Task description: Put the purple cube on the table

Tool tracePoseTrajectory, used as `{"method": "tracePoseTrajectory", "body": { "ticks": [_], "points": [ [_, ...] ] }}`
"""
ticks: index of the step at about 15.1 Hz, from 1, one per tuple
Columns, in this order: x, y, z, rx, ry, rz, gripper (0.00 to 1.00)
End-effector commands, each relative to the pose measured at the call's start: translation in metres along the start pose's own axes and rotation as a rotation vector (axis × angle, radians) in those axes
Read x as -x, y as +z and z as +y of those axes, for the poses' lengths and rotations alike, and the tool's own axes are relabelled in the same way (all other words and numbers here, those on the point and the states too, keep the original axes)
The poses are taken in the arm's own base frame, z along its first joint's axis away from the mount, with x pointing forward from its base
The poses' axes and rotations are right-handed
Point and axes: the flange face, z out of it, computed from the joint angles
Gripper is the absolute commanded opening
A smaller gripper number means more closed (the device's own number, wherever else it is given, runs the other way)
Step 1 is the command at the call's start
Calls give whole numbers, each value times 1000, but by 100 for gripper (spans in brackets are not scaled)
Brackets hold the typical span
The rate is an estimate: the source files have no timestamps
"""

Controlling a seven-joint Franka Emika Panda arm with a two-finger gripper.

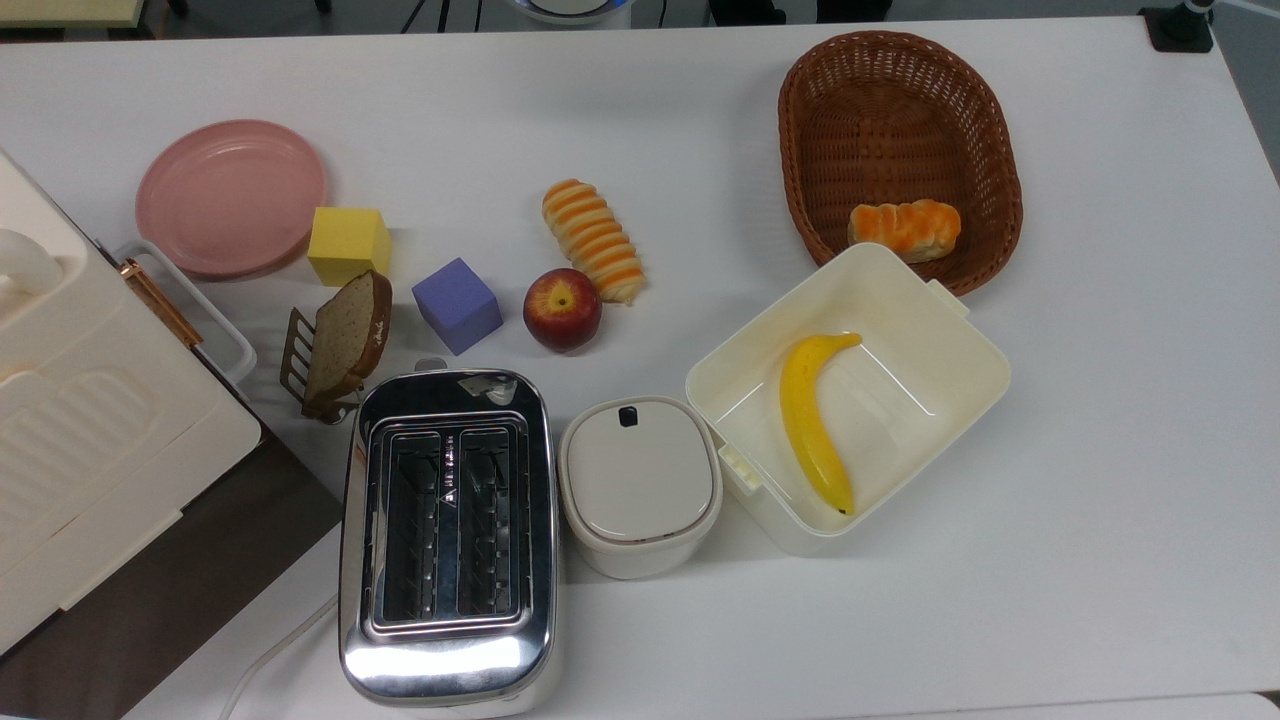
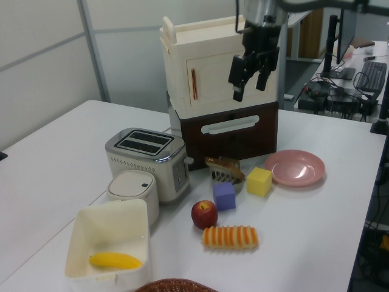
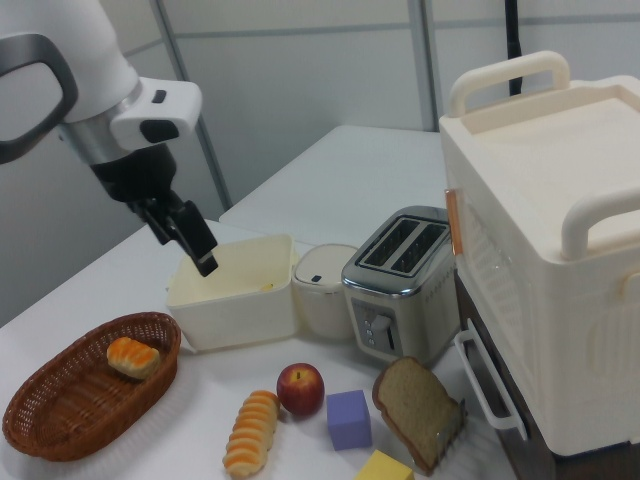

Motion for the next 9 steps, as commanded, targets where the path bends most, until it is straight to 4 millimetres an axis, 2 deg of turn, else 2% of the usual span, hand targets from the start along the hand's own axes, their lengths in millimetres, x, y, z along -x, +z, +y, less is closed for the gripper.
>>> {"method": "tracePoseTrajectory", "body": {
  "ticks": [1,3,9],
  "points": [
    [2,52,-13,4,-15,-90,100],
    [0,67,-4,5,-4,-98,100],
    [-5,75,5,1,12,-79,100]
  ]
}}
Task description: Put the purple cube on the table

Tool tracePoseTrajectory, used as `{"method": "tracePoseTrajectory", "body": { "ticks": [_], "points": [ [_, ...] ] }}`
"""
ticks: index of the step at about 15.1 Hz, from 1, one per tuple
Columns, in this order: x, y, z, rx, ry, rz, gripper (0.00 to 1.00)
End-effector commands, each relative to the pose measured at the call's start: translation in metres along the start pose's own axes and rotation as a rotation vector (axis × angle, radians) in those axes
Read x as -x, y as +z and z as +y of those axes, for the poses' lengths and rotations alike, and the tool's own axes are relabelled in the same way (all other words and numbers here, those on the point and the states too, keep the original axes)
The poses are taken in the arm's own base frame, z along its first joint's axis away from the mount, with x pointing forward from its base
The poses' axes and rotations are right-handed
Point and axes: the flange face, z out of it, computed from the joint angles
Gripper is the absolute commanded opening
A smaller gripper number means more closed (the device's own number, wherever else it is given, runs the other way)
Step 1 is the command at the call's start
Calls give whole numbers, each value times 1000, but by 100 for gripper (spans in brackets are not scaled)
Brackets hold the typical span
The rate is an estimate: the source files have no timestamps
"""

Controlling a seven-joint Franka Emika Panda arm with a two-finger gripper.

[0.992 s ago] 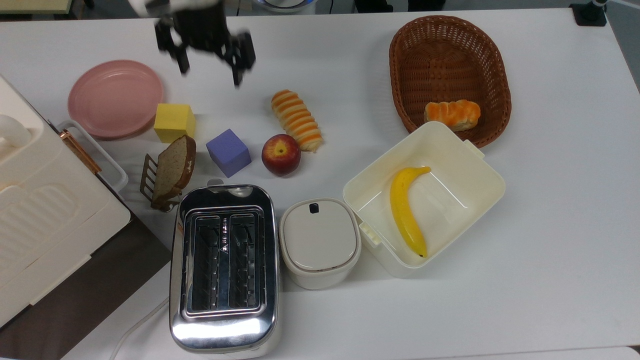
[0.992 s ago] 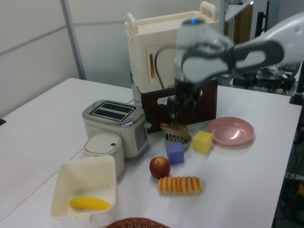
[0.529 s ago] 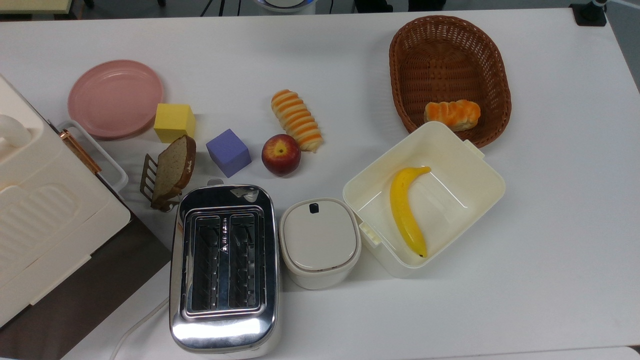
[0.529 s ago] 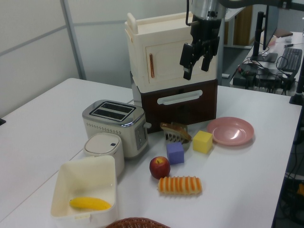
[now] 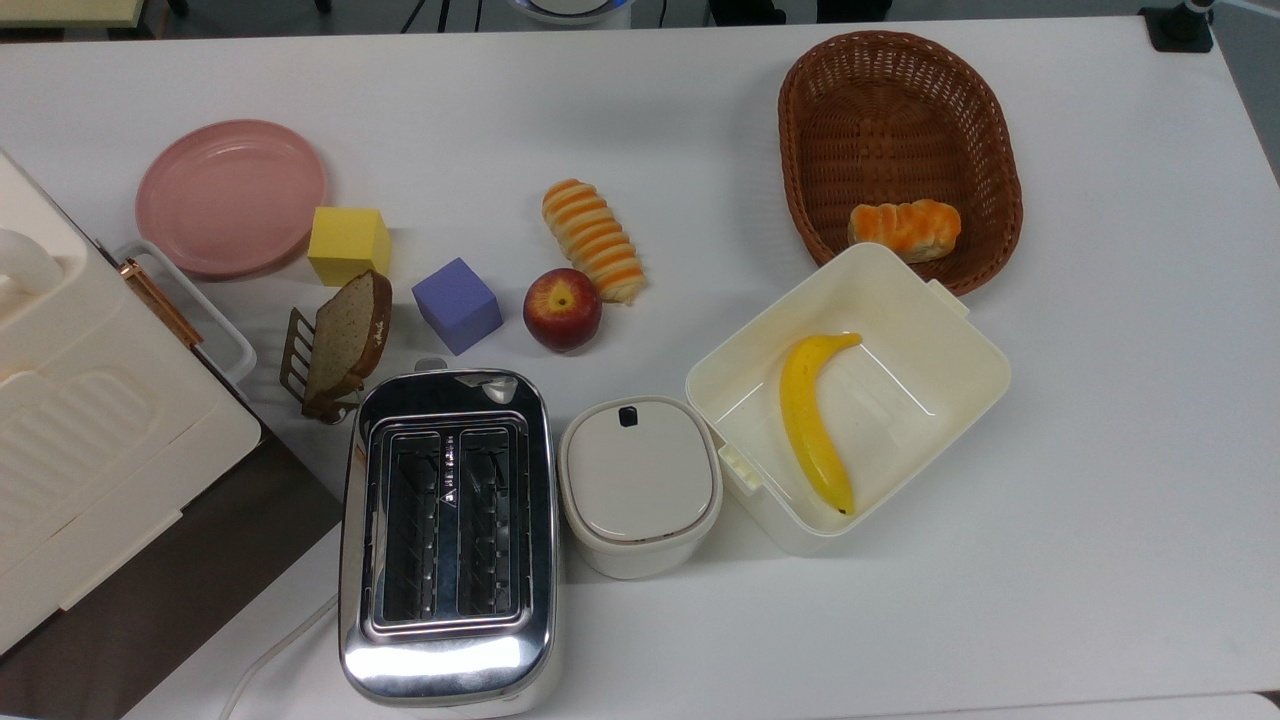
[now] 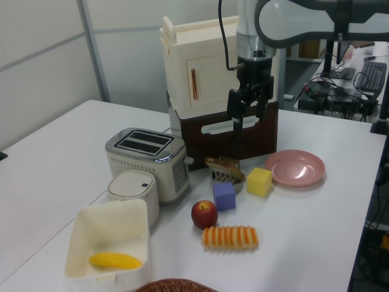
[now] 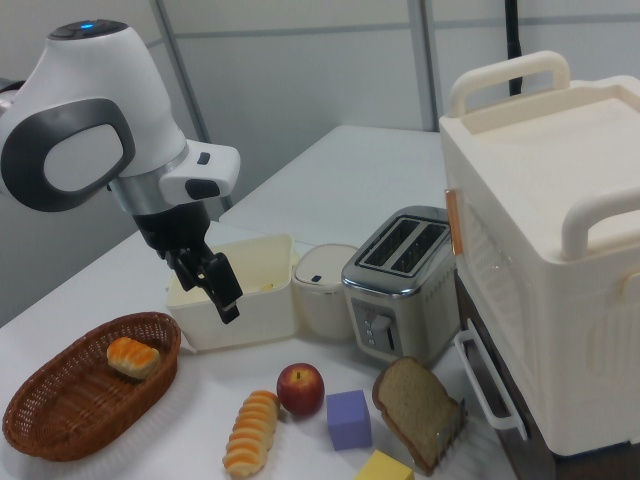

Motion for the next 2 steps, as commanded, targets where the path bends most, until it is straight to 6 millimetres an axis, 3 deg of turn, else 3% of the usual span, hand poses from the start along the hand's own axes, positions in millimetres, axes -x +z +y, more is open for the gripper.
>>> {"method": "tracePoseTrajectory", "body": {
  "ticks": [1,2],
  "points": [
    [3,0,2,-26,-1,22,100],
    [3,0,2,-26,-1,22,100]
  ]
}}
